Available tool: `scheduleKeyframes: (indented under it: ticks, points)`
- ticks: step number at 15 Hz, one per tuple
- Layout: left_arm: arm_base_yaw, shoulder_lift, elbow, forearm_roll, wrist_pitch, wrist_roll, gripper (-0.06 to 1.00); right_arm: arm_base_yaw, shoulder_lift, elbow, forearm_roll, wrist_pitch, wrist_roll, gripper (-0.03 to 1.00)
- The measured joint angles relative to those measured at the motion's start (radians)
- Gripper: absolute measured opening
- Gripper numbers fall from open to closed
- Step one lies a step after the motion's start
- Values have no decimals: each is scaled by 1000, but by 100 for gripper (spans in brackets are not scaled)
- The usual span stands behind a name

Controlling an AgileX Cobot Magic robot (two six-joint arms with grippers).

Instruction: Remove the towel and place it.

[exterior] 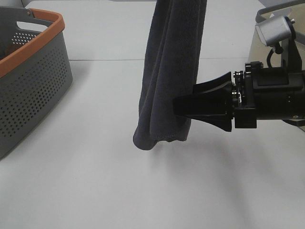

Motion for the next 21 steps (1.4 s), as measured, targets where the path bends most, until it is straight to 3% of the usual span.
scheduleKeyframes:
  ticks: [2, 4, 6, 11, 13, 16, 18, 19, 21]
  points:
    - [0, 0, 0, 0, 0, 0, 0, 62, 21, -6, 2, 24, -13, 56]
    - [0, 0, 0, 0, 0, 0, 0, 150, 25, -6, 1, -28, -36, 56]
    - [0, 0, 0, 0, 0, 0, 0, 248, 28, -6, 1, -234, -60, 56]
    - [0, 0, 0, 0, -3, 0, 0, 264, 30, -96, 2, -410, -38, 55]
    - [0, 0, 0, 0, -3, 0, 0, 264, 30, -112, 2, -392, -19, 55]
    - [0, 0, 0, 6, -4, 0, 0, 264, 30, -112, 2, -259, 20, 52]
    - [0, 0, 0, 6, 1, 0, 0, 264, 30, -112, 2, -249, 58, 43]
    - [0, 0, 0, 7, 2, 0, 0, 264, 26, -113, -39, -248, 129, 31]
    - [0, 0, 0, 8, 3, 0, 0, 264, -7, -113, -107, -248, 199, 24]
